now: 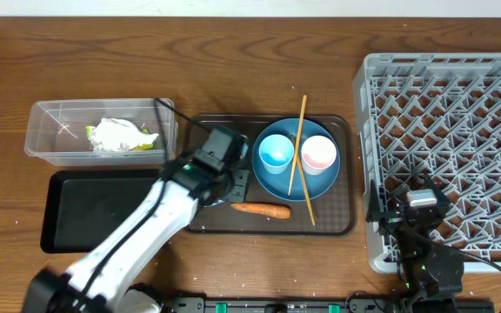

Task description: Sort waste into correct bins and load items into the dishwasher rack

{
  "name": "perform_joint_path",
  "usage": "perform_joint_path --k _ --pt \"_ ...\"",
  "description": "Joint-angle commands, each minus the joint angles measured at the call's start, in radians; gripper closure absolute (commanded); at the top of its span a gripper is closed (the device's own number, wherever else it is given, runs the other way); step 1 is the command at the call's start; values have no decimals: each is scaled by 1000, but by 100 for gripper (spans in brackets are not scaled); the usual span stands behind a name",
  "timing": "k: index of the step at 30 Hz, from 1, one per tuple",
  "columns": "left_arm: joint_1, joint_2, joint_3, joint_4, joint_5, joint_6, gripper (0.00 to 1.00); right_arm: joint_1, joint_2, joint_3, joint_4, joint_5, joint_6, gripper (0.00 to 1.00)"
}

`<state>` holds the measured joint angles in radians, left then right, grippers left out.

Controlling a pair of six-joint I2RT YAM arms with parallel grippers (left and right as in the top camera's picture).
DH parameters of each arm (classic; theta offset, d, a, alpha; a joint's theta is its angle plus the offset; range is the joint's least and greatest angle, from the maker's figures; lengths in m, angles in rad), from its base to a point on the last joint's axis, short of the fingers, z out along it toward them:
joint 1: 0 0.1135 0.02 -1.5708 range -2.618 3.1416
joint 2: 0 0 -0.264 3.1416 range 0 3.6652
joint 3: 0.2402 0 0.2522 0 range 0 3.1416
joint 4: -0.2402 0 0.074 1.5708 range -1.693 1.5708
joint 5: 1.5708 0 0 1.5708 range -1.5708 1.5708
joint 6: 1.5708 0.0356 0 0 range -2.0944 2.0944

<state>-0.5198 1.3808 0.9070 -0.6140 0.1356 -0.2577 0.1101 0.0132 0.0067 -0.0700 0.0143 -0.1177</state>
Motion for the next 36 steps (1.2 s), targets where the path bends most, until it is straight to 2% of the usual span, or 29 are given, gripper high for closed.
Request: perform_joint_path --k 1,5,13,23,36 --pt "43 -84 12 -24 6 17 94 -6 -1 -1 -4 -4 -11 1" --pt "133 -182 12 -58 55 30 94 -6 -1 -1 -4 -4 -11 1" --pt "406 -315 11 -70 307 109 94 -6 -1 -1 -4 -4 -11 1" --pt "713 -320 -29 -81 514 240 94 -7 -1 -1 -4 -4 -11 1" --pt "1060 -320 -177 -16 964 362 94 -6 -1 -1 -4 -4 -11 1"
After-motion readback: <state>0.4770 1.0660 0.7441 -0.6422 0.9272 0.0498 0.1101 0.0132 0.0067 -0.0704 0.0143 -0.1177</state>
